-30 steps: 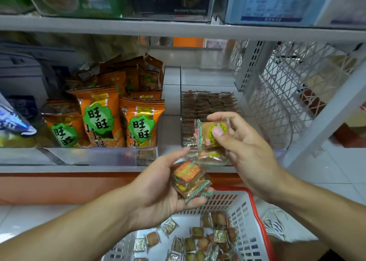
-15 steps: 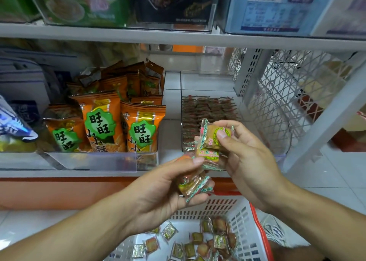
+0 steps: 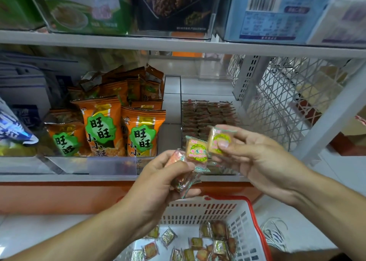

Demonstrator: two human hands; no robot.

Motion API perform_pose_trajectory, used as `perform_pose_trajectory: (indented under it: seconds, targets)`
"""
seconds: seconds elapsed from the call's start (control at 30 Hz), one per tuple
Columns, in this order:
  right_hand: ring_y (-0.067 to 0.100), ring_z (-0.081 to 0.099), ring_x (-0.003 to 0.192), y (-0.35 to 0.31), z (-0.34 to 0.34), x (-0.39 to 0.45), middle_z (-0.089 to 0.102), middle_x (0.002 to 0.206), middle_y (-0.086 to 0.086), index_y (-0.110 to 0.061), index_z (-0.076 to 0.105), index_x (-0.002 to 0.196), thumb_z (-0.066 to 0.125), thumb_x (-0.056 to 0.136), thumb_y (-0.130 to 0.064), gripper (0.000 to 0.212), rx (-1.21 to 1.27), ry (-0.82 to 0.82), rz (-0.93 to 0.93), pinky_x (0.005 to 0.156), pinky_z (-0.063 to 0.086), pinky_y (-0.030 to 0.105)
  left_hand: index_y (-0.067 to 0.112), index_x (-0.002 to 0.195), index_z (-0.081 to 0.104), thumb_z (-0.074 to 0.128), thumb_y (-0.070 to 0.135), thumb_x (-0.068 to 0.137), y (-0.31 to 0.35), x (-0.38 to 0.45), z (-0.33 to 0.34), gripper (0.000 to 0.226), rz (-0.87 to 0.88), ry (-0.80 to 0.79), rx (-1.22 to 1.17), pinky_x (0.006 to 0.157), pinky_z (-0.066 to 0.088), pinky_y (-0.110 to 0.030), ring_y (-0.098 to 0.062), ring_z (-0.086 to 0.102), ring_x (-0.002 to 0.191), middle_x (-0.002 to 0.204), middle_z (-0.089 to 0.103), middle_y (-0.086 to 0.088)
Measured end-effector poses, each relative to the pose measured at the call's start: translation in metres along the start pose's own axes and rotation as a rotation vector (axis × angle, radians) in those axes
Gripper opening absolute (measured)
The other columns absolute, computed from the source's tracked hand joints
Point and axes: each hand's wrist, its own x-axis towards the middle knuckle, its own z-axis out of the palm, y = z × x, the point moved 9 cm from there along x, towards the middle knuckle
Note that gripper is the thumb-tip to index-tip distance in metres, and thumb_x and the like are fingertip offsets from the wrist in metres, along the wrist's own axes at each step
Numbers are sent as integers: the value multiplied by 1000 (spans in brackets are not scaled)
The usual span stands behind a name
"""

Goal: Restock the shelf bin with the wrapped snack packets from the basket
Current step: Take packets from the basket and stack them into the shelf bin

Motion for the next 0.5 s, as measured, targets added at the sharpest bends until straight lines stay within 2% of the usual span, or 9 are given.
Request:
perform_pose_trajectory:
  seconds: [0.07, 0.17, 0.23, 0.3, 0.37, 0.43, 0.5]
  targets:
    - [27, 75, 96, 15, 7, -2, 73, 115, 17, -4, 64, 124, 68, 77, -3, 47, -40, -63, 129, 74, 62, 27, 17, 98, 74, 84, 26, 66, 3, 0, 0, 34, 45, -9, 75, 70, 62, -36, -19, 73, 92, 112, 75, -14]
    - [17, 73, 100, 26, 12, -7, 73, 118, 13, -8, 69, 122, 70, 81, -15, 42, -176, -158, 253, 71, 60, 25, 18, 98, 73, 82, 25, 70, 4, 1, 0, 30, 73, -6, 153, 70, 61, -36, -19, 73, 89, 110, 74, -14]
    - [15, 71, 99, 26, 9, -7, 73, 120, 12, -9, 69, 124, 71, 81, -17, 44, -232, -165, 266, 71, 58, 25, 16, 99, 73, 85, 21, 73, 4, 2, 2, 29, 67, 2, 166, 70, 61, -34, -20, 72, 89, 110, 73, -16]
    - [18, 71, 97, 17, 6, -3, 73, 120, 14, -10, 67, 126, 74, 77, -12, 49, -256, -152, 214, 72, 56, 25, 12, 101, 72, 92, 26, 69, 3, 4, 2, 40, 53, 32, 156, 69, 62, -33, -25, 71, 90, 110, 72, -20]
    - [23, 73, 102, -2, -6, 5, 73, 118, 14, -7, 62, 127, 74, 74, -6, 54, -212, -66, 102, 80, 58, 29, 9, 102, 71, 86, 33, 63, 5, 5, 4, 48, 48, 58, 162, 68, 62, -33, -26, 73, 91, 109, 73, -21]
    - [24, 74, 102, -32, -31, 15, 75, 113, 10, -6, 59, 124, 77, 74, -5, 53, -304, 107, -79, 89, 57, 32, 12, 100, 72, 85, 32, 65, 5, 7, 10, 43, 44, 54, 181, 69, 62, -34, -23, 75, 90, 107, 74, -18]
    - [18, 70, 92, -66, -59, 22, 74, 102, -1, -14, 59, 113, 82, 77, -11, 43, -789, 342, -277, 80, 54, 22, 15, 100, 73, 86, 26, 73, 3, 8, 17, 31, 39, 37, 203, 70, 63, -35, -21, 76, 91, 109, 72, -15]
